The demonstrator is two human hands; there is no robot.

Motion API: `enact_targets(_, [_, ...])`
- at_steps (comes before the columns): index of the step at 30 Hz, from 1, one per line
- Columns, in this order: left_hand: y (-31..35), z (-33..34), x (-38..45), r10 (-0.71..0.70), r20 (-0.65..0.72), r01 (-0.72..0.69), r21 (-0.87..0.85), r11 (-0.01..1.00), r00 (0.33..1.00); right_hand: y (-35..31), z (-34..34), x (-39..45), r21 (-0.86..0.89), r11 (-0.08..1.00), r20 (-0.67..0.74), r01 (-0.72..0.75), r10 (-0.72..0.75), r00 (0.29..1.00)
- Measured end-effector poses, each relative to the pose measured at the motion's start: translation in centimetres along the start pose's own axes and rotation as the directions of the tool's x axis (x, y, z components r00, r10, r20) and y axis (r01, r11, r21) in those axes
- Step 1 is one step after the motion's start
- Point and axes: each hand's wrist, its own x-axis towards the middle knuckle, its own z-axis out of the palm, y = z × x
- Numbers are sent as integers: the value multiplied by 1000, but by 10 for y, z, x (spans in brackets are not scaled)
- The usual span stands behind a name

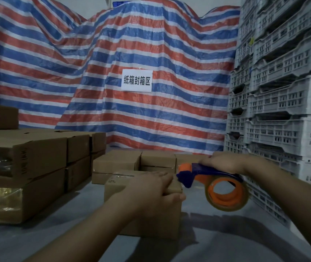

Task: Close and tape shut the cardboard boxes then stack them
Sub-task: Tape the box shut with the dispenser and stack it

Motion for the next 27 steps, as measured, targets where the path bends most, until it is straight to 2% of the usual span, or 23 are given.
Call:
enact_targets(5, [-2,0,-1,0,-15,1,52,999,1000,27,-25,-19,65,998,-5,15,-14,1000])
enact_targets(8, [0,1,-3,17,-8,-16,50,999,1000,20,-25,-26,-183,983,9,-24,26,1000])
enact_targets(11, [0,1,-1,26,-6,-26,45,999,1000,-19,-14,-18,-491,870,31,-48,73,997])
enact_targets(15, [1,0,0,17,6,-17,52,999,1000,-66,-21,-22,-713,697,-51,-78,59,997])
enact_targets(21, [4,-2,-1,24,4,-24,37,999,1000,-108,-9,-33,-894,446,-49,-37,-16,999])
enact_targets(24, [4,-3,-3,9,16,-10,21,1000,1000,-101,17,-37,-957,292,25,4,66,998])
enact_targets(25, [4,-3,-3,7,17,-7,26,1000,1000,-90,26,-37,-950,311,32,-1,100,994])
enact_targets(27, [3,-1,-3,4,2,-4,30,1000,1000,-65,33,-43,-903,427,-19,-46,68,998])
